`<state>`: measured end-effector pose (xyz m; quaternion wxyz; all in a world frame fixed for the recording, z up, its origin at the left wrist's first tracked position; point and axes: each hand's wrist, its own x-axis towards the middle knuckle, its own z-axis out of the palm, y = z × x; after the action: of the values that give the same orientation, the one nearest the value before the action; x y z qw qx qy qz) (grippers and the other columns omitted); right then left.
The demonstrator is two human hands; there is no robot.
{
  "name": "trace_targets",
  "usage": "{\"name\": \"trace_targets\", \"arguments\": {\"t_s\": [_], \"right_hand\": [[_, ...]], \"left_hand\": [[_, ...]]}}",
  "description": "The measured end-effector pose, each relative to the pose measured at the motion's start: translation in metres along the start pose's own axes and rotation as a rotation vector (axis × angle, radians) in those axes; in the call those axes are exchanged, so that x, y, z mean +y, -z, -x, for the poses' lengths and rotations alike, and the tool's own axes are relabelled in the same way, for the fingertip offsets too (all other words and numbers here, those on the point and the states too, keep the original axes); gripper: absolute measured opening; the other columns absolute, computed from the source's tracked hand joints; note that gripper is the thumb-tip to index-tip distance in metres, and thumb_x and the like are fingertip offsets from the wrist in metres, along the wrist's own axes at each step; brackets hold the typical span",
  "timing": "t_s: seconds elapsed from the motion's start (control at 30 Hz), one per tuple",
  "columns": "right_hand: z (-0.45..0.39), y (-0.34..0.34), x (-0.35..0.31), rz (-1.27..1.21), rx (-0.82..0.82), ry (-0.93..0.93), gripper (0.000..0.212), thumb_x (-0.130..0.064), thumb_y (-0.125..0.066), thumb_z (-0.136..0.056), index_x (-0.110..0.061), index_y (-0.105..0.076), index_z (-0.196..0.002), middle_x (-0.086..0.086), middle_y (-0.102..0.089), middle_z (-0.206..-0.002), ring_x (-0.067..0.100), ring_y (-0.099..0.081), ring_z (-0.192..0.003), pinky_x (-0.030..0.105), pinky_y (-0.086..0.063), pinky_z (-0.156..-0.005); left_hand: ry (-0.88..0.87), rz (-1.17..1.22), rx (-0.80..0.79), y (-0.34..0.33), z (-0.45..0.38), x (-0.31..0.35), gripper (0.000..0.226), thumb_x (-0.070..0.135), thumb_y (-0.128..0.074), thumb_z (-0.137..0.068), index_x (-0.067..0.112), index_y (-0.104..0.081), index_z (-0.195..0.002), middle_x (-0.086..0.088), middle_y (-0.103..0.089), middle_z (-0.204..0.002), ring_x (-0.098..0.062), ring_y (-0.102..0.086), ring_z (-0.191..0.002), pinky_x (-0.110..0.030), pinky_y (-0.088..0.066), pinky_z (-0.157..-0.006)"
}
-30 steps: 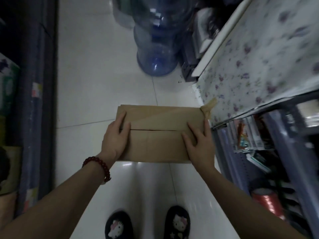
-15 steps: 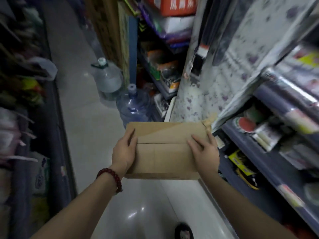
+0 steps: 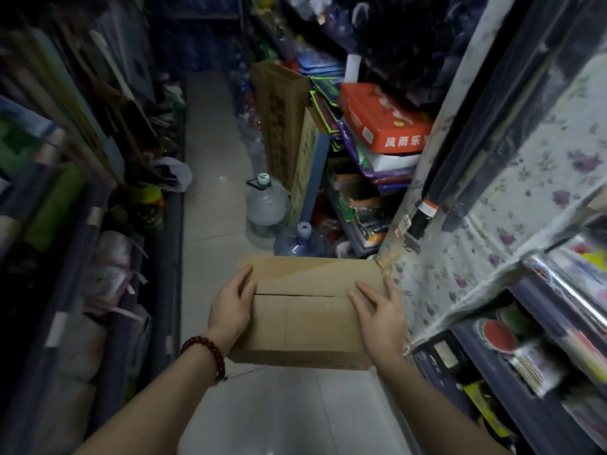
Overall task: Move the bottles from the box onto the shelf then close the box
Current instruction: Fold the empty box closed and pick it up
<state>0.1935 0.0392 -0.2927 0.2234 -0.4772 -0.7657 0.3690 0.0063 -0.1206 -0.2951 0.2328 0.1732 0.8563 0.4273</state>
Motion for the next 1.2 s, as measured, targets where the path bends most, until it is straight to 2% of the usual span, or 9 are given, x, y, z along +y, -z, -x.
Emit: {"name": "trace_targets", "arguments": {"t_s": [0.2, 0.33, 0.4, 0.67, 0.8, 0.93, 1.03, 1.13, 1.2], "right_hand": [[-0.056, -0.096, -0.042, -0.008, -0.139, 0.078, 0.032, -0.033, -0.061, -0.09, -0.023, -0.067, -0.119, 0.001, -0.024, -0.157, 0.016, -0.032, -0.14, 0.007, -0.018, -0.093], [-0.113, -0.18, -0.076, 0.013, -0.211, 0.106, 0.033, -0.034, -0.057, -0.092, -0.025, -0.065, -0.122, 0.004, -0.023, -0.158, 0.02, -0.031, -0.141, 0.027, -0.03, -0.106], [-0.141, -0.218, -0.095, 0.015, -0.249, 0.102, 0.034, -0.035, -0.056, -0.093, -0.023, -0.064, -0.123, 0.005, -0.022, -0.158, 0.021, -0.03, -0.142, 0.032, -0.031, -0.109], [-0.262, -0.338, -0.128, -0.005, -0.338, 0.143, 0.031, -0.03, -0.059, -0.092, -0.02, -0.066, -0.12, 0.001, -0.022, -0.158, 0.018, -0.036, -0.137, 0.014, -0.023, -0.1], [-0.317, -0.405, -0.115, 0.003, -0.424, 0.184, 0.03, -0.026, -0.059, -0.092, -0.019, -0.065, -0.121, 0.001, -0.018, -0.159, 0.02, -0.04, -0.134, 0.017, -0.025, -0.106], [-0.364, -0.477, -0.084, 0.068, -0.489, 0.179, 0.031, -0.025, -0.057, -0.093, -0.018, -0.064, -0.122, 0.0, -0.015, -0.159, 0.018, -0.045, -0.129, 0.012, -0.026, -0.101], [-0.39, -0.534, -0.051, 0.077, -0.516, 0.168, 0.031, -0.022, -0.058, -0.093, -0.013, -0.065, -0.121, 0.001, -0.016, -0.159, 0.02, -0.044, -0.129, 0.005, -0.019, -0.098], [-0.404, -0.589, -0.007, 0.09, -0.528, 0.151, 0.031, -0.024, -0.057, -0.093, -0.015, -0.064, -0.122, 0.002, -0.017, -0.159, 0.023, -0.046, -0.129, 0.012, -0.024, -0.101], [-0.407, -0.624, 0.027, 0.105, -0.541, 0.133, 0.031, -0.025, -0.057, -0.093, -0.016, -0.064, -0.122, 0.004, -0.018, -0.159, 0.024, -0.044, -0.132, 0.014, -0.024, -0.103]], "left_hand": [[0.063, 0.009, 0.06, 0.061, -0.074, -0.029, 0.043, 0.031, -0.039, -0.1, 0.026, -0.042, -0.142, -0.006, -0.041, -0.149, -0.028, -0.039, -0.135, -0.032, -0.029, -0.107], [0.166, 0.003, 0.11, 0.096, -0.152, -0.048, 0.042, 0.035, -0.03, -0.101, 0.03, -0.041, -0.142, -0.006, -0.04, -0.15, -0.03, -0.037, -0.136, -0.031, -0.027, -0.107], [0.227, 0.026, 0.129, 0.112, -0.19, -0.058, 0.043, 0.039, -0.03, -0.1, 0.033, -0.041, -0.141, -0.006, -0.039, -0.15, -0.03, -0.037, -0.136, -0.033, -0.026, -0.109], [0.357, 0.037, 0.183, 0.135, -0.343, -0.082, 0.047, 0.05, -0.029, -0.097, 0.038, -0.038, -0.142, -0.008, -0.042, -0.148, -0.032, -0.039, -0.133, -0.037, -0.027, -0.107], [0.428, 0.077, 0.225, 0.122, -0.421, -0.115, 0.046, 0.05, -0.033, -0.097, 0.038, -0.039, -0.141, -0.006, -0.04, -0.15, -0.032, -0.037, -0.135, -0.035, -0.026, -0.108], [0.492, 0.098, 0.188, 0.094, -0.493, -0.174, 0.048, 0.052, -0.035, -0.095, 0.04, -0.037, -0.141, -0.006, -0.037, -0.151, -0.031, -0.036, -0.136, -0.035, -0.025, -0.11], [0.527, 0.106, 0.192, 0.068, -0.537, -0.226, 0.049, 0.053, -0.036, -0.095, 0.037, -0.039, -0.141, -0.007, -0.037, -0.151, -0.031, -0.036, -0.136, -0.035, -0.026, -0.108], [0.543, 0.152, 0.194, 0.037, -0.574, -0.288, 0.048, 0.053, -0.041, -0.093, 0.039, -0.043, -0.138, -0.005, -0.037, -0.151, -0.029, -0.036, -0.137, -0.037, -0.024, -0.112], [0.556, 0.19, 0.215, 0.013, -0.59, -0.33, 0.046, 0.052, -0.045, -0.092, 0.039, -0.046, -0.136, -0.003, -0.039, -0.15, -0.026, -0.037, -0.136, -0.033, -0.025, -0.111]]}}
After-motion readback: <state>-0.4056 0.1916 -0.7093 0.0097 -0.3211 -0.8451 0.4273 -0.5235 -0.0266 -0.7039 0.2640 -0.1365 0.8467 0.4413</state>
